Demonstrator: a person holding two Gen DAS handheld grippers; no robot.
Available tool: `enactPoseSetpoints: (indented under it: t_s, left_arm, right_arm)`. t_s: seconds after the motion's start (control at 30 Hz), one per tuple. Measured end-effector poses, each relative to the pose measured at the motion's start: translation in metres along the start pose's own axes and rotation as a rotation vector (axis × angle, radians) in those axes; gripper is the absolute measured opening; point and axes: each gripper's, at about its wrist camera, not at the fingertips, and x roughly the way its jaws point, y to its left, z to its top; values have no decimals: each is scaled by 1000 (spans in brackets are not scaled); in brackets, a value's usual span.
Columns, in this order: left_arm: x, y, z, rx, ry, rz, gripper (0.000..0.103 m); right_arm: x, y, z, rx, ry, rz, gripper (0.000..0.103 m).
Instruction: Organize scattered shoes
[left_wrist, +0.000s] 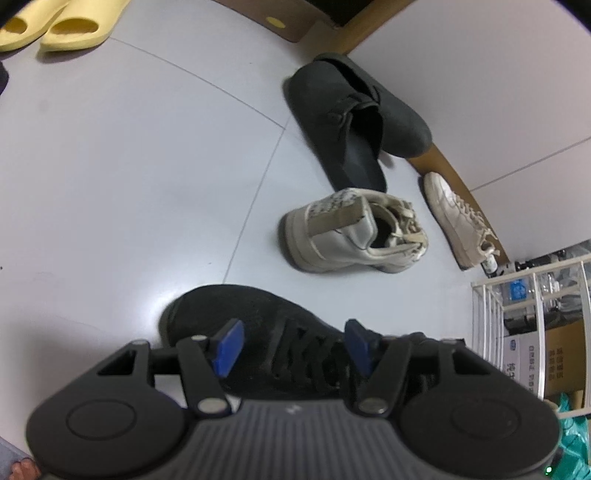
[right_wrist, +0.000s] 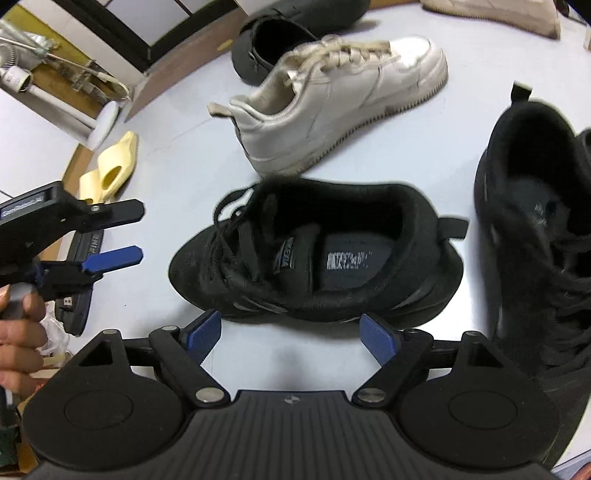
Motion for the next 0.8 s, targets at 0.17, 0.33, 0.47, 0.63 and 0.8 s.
enactPoseSetpoints:
  t_s: [0.17, 0.33, 0.47, 0.63, 0.8]
  left_arm:
    - [2, 2, 0, -2, 4, 3, 64]
    - [5, -1, 0, 0, 6, -1, 66]
    - [8, 1, -2, -7, 12, 1, 66]
    - [10, 4, -4, -13, 20, 14, 66]
    - [14, 2, -5, -11, 33, 17, 66]
  right_arm:
    - [7, -1, 4, -27, -26, -25, 88]
    - [5, -9, 12, -28, -79, -53, 89]
    - [12, -7, 13, -49, -83, -55, 93]
    - [28, -1, 13, -29, -54, -23, 93]
    - [29, -5, 22, 56, -49, 3, 94]
